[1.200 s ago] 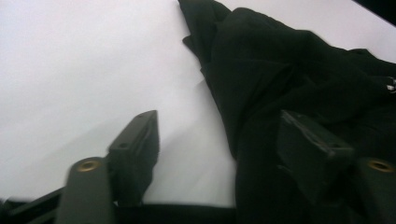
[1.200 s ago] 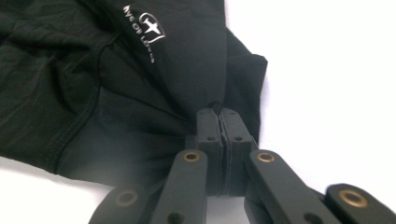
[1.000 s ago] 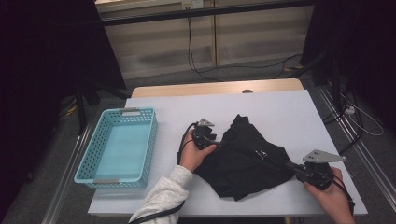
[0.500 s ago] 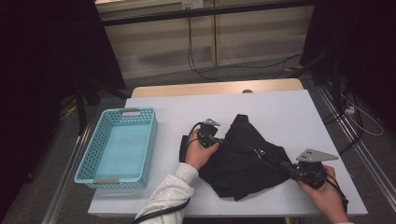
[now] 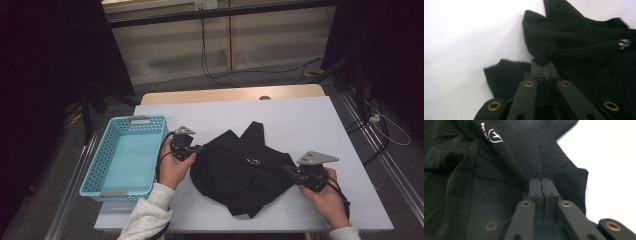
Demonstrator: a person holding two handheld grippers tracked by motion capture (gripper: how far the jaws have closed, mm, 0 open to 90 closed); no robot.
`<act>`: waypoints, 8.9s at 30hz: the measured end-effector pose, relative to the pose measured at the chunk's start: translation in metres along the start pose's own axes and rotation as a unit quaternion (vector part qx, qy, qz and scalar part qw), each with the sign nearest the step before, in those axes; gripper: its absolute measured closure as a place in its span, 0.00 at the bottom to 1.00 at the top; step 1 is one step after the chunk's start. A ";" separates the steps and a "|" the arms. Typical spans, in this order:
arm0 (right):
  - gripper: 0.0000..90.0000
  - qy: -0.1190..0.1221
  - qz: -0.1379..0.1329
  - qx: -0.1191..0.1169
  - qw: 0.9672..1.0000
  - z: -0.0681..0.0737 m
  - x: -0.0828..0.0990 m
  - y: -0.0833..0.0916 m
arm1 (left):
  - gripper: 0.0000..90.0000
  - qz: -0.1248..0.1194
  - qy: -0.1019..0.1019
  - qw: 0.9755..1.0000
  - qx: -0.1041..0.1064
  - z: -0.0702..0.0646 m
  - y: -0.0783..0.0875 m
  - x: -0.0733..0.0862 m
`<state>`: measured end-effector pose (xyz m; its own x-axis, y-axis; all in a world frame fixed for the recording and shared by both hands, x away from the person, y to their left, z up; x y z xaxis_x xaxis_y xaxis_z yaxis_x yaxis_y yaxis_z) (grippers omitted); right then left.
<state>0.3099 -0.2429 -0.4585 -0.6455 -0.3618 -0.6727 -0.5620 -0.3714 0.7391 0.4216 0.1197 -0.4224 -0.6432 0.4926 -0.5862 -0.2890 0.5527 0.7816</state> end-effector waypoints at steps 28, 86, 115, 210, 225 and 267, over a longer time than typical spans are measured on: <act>0.98 -0.066 0.038 0.036 0.996 -0.042 0.059 0.047 | 0.50 -0.027 0.001 0.999 0.024 -0.018 -0.042 -0.022; 0.95 -0.068 0.057 0.035 0.995 -0.026 0.070 0.061 | 0.32 0.003 0.015 0.999 0.051 -0.029 -0.104 -0.073; 0.95 -0.119 0.044 0.059 0.990 -0.032 0.060 0.045 | 0.96 0.040 -0.001 0.996 0.079 -0.039 -0.109 -0.055; 0.99 -0.106 0.039 0.059 0.992 -0.035 0.027 0.016 | 0.39 -0.037 0.029 0.999 -0.008 0.013 -0.042 -0.043; 0.98 -0.111 0.035 0.068 0.991 -0.033 0.033 0.020 | 0.54 0.000 0.028 1.000 0.011 0.006 -0.073 -0.049; 0.96 -0.104 -0.048 0.067 0.991 -0.044 -0.052 0.044 | 0.99 -0.064 0.030 0.997 0.027 0.020 0.015 -0.063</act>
<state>0.3419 -0.2777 -0.3926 -0.6707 -0.1402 -0.7283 -0.6808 -0.2734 0.6795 0.4721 0.1101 -0.3776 -0.6451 0.3747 -0.6659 -0.3351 0.6445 0.6873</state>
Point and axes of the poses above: each handheld gripper's, and its own axes: y roughly backward along the jaws, x roughly out of its underside, z roughly to its left, the point moved 1 cm from there along -y, roughly forward along the jaws, and after that the axes turned 10 degrees about z, right-handed, at the moved point
